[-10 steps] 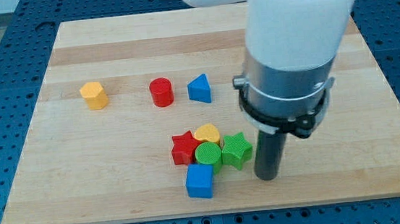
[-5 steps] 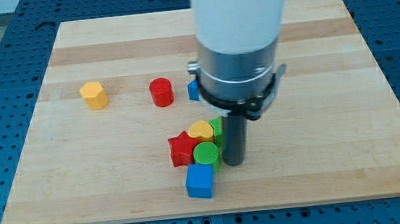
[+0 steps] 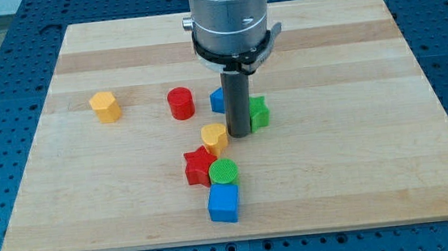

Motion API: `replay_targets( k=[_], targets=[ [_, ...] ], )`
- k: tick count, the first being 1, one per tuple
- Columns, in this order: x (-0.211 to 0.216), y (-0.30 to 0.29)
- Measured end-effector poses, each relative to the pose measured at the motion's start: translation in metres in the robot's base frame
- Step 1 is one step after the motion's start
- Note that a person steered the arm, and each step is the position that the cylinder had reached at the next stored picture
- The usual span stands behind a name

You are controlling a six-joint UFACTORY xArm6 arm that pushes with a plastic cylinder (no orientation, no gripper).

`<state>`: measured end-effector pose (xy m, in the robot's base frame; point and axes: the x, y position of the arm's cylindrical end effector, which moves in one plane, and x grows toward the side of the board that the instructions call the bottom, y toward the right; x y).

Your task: Move the green star towards right side of blue triangle

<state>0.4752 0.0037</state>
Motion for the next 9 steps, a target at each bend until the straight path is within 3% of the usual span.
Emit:
replay_targets(
  k=[5, 7, 9],
  targets=[
    [-0.026, 0.007],
    [0.003, 0.02],
    [-0.025, 0.042]
  ],
)
